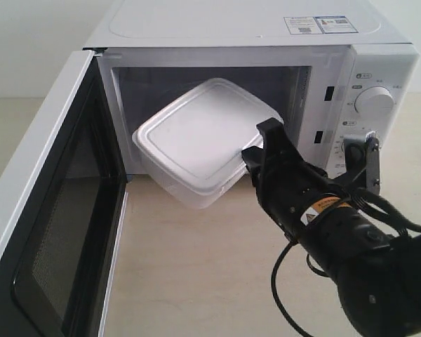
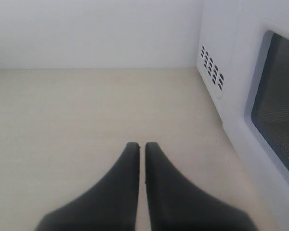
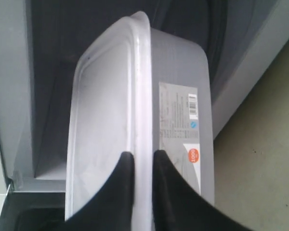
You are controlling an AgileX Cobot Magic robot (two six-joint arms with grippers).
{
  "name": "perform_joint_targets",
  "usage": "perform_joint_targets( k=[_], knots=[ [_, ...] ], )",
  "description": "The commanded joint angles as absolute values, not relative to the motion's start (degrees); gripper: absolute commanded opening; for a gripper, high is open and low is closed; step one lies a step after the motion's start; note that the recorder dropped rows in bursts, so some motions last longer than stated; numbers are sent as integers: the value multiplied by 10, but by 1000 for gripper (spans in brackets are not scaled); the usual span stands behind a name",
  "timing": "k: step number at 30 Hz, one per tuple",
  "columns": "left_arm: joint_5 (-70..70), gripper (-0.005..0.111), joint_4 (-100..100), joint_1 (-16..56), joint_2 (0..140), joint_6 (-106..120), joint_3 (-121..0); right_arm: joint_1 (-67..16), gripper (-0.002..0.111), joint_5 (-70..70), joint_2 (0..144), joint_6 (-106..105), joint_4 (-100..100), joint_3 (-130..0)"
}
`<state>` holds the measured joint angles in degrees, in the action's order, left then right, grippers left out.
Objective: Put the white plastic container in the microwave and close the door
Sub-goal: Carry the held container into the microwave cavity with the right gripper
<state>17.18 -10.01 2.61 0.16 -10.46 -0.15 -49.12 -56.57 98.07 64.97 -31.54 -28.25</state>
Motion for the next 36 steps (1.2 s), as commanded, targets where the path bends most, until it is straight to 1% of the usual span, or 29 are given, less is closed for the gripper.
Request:
perform_joint_targets(
  k=[1, 7, 13, 17, 20, 26, 30, 36],
  knots=[
    [170, 4, -97, 24, 0, -110, 0, -493, 0, -535, 981, 596, -374, -323],
    [169, 4, -97, 24, 0, -110, 0, -493, 0, -515, 1004, 562, -426, -378],
    [169, 4, -97, 24, 0, -110, 0, -493, 0, -515, 1035, 564, -432, -422],
    [169, 4, -97, 24, 0, -110, 0, -491, 0, -512, 1046, 560, -449, -439],
    [169, 4, -97, 24, 0, -110, 0, -489, 0, -509, 1046, 511, -484, -448],
    [169, 4, -97, 24, 0, -110, 0, -472, 0, -504, 1046, 455, -488, -472],
    [169, 4, -97, 24, 0, -110, 0, -458, 0, -477, 1053, 414, -492, -496],
    [169, 4, -97, 24, 0, -110, 0, -457, 0, -474, 1080, 411, -495, -521]
  ],
)
